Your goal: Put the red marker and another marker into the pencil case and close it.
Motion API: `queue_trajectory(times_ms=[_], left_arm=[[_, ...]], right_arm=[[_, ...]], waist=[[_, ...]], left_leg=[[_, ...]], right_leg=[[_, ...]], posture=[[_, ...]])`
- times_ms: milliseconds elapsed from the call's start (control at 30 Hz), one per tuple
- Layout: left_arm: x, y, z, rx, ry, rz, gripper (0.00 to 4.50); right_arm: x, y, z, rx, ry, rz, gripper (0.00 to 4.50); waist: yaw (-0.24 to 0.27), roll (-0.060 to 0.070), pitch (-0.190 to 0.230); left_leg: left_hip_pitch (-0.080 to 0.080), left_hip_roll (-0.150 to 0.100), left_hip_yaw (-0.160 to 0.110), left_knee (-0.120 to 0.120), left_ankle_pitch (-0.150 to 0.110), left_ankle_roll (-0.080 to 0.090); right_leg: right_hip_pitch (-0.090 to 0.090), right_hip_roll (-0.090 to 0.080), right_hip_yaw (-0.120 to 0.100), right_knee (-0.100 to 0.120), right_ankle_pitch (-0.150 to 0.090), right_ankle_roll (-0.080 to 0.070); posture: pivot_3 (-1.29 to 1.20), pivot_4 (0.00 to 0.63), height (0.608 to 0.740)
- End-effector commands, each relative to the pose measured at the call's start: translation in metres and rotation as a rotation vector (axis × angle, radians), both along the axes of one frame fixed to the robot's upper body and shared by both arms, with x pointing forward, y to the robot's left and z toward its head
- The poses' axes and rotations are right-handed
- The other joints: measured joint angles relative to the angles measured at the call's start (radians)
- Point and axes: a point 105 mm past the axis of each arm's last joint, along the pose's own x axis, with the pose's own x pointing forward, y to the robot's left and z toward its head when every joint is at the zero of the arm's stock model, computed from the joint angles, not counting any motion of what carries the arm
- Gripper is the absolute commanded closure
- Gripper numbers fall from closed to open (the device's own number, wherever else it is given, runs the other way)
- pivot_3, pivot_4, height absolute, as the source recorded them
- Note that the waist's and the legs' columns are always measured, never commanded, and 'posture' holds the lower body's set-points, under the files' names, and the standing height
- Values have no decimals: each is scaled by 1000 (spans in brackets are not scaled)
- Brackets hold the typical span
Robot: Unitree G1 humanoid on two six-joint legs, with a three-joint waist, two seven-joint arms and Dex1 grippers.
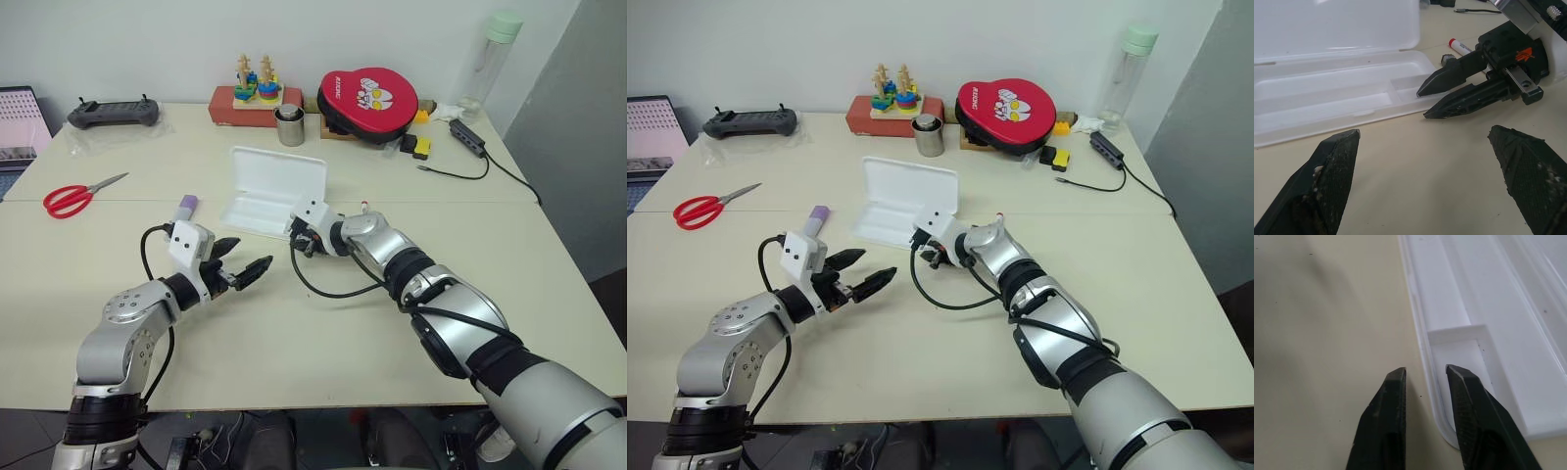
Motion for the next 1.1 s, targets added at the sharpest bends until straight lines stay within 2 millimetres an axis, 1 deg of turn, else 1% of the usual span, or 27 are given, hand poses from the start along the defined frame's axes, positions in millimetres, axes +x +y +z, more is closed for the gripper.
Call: queue_trajectory(times_ms=[33,167,267,367,500,600,700,800,900,933,1000,1033,1067,1100], left_arm=[[0,4,25,-32,-90,20,0],[1,5,28,-31,-99,28,0],[1,9,31,-33,-111,44,0],[-6,14,33,-28,-108,43,0],[-19,21,35,-17,-91,23,0],[-34,33,27,59,-48,-13,0],[-45,51,23,127,0,-15,0],[-52,68,23,179,32,6,0],[-53,73,26,200,34,12,0],[-52,73,27,202,30,12,0],[-50,70,30,203,24,7,0],[-49,67,30,203,21,2,0],[-48,65,31,202,19,-4,0],[-47,62,31,202,16,-9,0]], right_arm=[[-3,6,6,-1,-14,51,4453],[-5,7,7,-6,-18,75,4481],[-8,11,11,6,-32,125,4481],[-22,14,13,10,-29,269,4481],[-38,9,3,-21,10,405,4481],[-50,1,-6,-50,11,484,4481],[-55,-6,-9,-67,9,507,4481],[-57,-13,-9,-82,13,512,4481],[-61,-16,-9,-90,21,525,4481],[-63,-16,-8,-90,21,527,4051],[-65,-14,-5,-82,21,535,3847],[-66,-12,-1,-65,15,535,3483],[-67,-10,3,-49,10,534,3227],[-68,-9,9,-21,10,535,3073]], waist=[[-2,0,0],[-5,0,0],[-6,0,0],[-9,0,0],[-11,1,0],[-11,0,0],[-11,1,0],[-8,1,1],[-6,1,0],[-4,0,0],[-4,0,0],[-4,0,0],[-4,0,0],[-4,1,0]], left_leg=[[0,0,0,0,0,0],[0,0,0,0,0,0],[0,0,0,0,0,0],[0,0,0,0,0,0],[0,0,0,0,0,0],[0,0,-1,-1,0,-1],[0,0,-1,-1,0,-1],[1,0,-1,0,0,-1],[1,0,-1,0,0,-1],[1,0,-1,0,0,-1],[1,0,-1,0,0,-1],[1,0,-1,0,0,-1],[1,1,-1,0,0,-1],[1,1,-1,0,0,-1]], right_leg=[[0,0,0,0,0,0],[0,0,0,0,0,0],[0,0,0,0,0,0],[0,0,0,0,0,0],[0,0,0,0,0,0],[0,0,0,0,0,0],[0,0,0,0,0,0],[0,0,-1,0,-1,-1],[0,0,-1,0,-1,-1],[0,0,-1,0,-1,-1],[0,0,-1,0,-1,-1],[0,0,-1,0,-1,-1],[0,0,-1,0,-1,-1],[0,0,-1,0,-1,-1]], posture=[[0,150,740],[0,150,740],[0,150,740],[0,150,740],[0,150,740],[0,150,740],[0,150,740],[0,150,740],[0,150,740],[0,150,740],[0,150,740],[0,150,740],[0,150,740],[0,150,740]])
